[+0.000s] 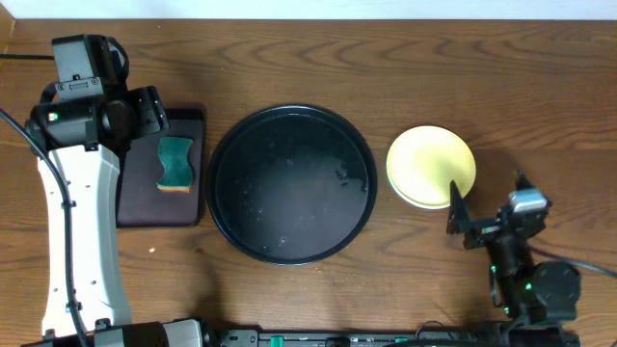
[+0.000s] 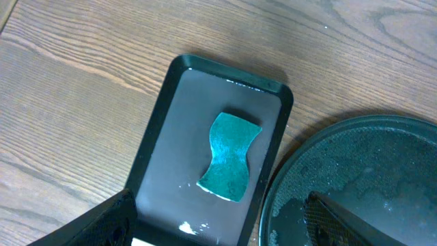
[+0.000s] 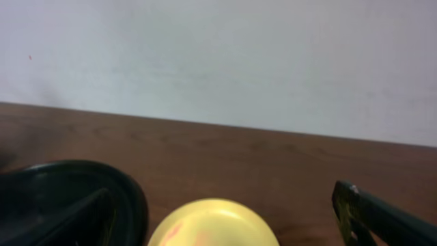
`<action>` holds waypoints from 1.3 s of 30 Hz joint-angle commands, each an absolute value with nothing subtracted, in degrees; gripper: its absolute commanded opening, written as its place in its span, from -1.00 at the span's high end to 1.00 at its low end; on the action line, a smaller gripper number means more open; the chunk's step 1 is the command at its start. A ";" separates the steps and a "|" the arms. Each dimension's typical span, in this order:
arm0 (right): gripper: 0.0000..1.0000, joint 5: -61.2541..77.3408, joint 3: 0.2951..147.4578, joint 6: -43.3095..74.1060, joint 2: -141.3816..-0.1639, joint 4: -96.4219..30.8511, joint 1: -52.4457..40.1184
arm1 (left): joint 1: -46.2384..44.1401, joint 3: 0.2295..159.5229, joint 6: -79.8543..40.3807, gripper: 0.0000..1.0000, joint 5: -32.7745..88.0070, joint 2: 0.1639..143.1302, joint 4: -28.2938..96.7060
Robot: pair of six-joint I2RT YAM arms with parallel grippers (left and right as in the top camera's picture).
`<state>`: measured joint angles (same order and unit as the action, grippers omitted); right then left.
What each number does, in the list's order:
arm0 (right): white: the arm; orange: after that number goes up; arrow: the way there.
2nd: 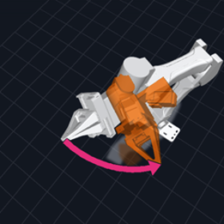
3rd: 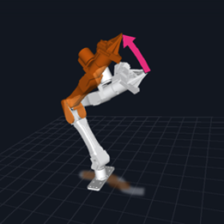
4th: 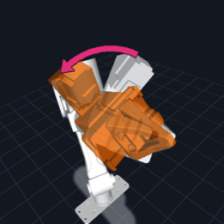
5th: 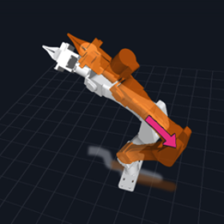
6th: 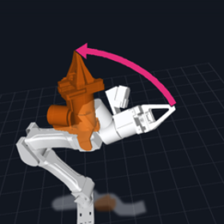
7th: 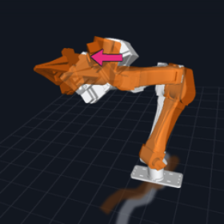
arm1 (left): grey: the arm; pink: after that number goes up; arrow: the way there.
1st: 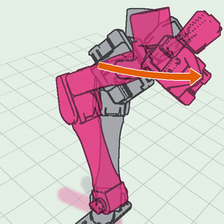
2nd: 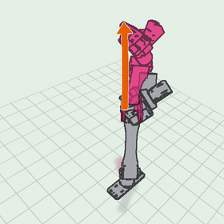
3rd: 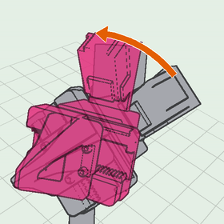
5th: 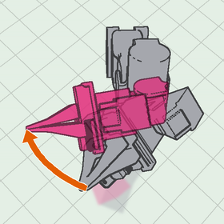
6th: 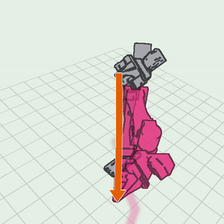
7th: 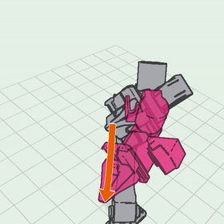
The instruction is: Clean dirty plates on tray and stack at the side
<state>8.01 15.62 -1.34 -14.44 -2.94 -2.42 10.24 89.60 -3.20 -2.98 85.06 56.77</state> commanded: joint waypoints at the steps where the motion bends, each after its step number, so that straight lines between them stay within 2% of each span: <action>1: -0.98 8.43 8.99 -1.76 -8.45 -0.30 -1.83 | 10.33 89.76 -3.88 -0.57 -3.42 85.23 56.95; 10: -0.98 8.45 0.32 -0.84 -0.21 0.56 -2.13 | 10.33 89.76 -3.88 -0.57 -3.42 85.23 56.95; 17: -0.99 8.43 0.32 -0.64 -0.30 -4.08 -3.60 | 10.33 89.76 -3.90 -0.57 -3.42 85.23 56.95; 39: -0.98 8.60 0.32 0.58 -1.52 -3.57 -3.64 | 10.33 89.76 -3.88 -0.57 -3.42 85.23 56.95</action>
